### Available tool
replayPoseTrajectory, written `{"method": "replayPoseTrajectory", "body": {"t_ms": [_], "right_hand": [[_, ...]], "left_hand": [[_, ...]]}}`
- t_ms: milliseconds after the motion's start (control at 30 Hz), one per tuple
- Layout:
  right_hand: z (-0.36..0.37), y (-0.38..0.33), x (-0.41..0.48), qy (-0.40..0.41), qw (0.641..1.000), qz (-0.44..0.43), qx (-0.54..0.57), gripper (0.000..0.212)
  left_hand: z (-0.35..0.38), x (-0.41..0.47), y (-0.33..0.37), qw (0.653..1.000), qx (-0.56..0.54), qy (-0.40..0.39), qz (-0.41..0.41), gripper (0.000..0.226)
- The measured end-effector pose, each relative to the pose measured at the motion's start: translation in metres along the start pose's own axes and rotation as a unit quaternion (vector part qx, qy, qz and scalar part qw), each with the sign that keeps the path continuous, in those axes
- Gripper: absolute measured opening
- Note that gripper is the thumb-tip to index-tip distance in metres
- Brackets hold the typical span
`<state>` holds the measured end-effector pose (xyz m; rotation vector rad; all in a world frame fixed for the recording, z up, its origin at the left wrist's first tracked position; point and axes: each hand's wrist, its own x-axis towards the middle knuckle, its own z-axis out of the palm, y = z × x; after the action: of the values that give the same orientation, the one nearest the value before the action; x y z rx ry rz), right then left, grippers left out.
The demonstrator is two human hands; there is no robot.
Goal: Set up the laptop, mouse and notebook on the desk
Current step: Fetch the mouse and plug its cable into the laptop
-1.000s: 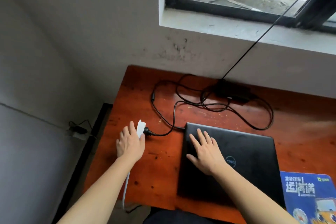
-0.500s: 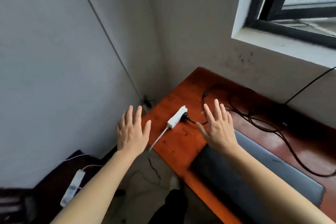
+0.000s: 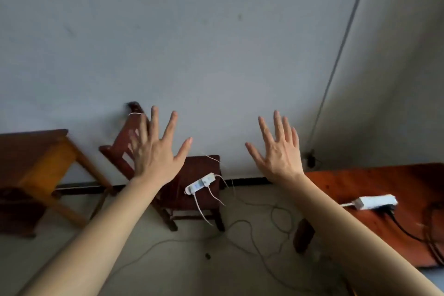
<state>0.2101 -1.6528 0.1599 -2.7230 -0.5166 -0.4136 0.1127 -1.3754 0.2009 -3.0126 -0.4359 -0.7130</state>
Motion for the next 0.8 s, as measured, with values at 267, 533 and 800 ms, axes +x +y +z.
{"method": "replayPoseTrajectory", "body": {"t_ms": [267,533,800], "right_hand": [[0.094,-0.303,0.053,-0.027,0.981,-0.167,0.091,0.076],[0.195,-0.574,0.056,-0.098,0.934,-0.322,0.118,0.078],[0.3,-0.778,0.096,-0.135,0.872,-0.45,0.136,0.074]], "left_hand": [[-0.038,-0.055,-0.28,0.989,0.069,0.006,-0.134,0.078],[-0.082,-0.103,-0.511,0.95,0.131,0.029,-0.282,0.076],[-0.06,-0.108,-0.672,0.91,0.167,0.04,-0.377,0.075]]}}
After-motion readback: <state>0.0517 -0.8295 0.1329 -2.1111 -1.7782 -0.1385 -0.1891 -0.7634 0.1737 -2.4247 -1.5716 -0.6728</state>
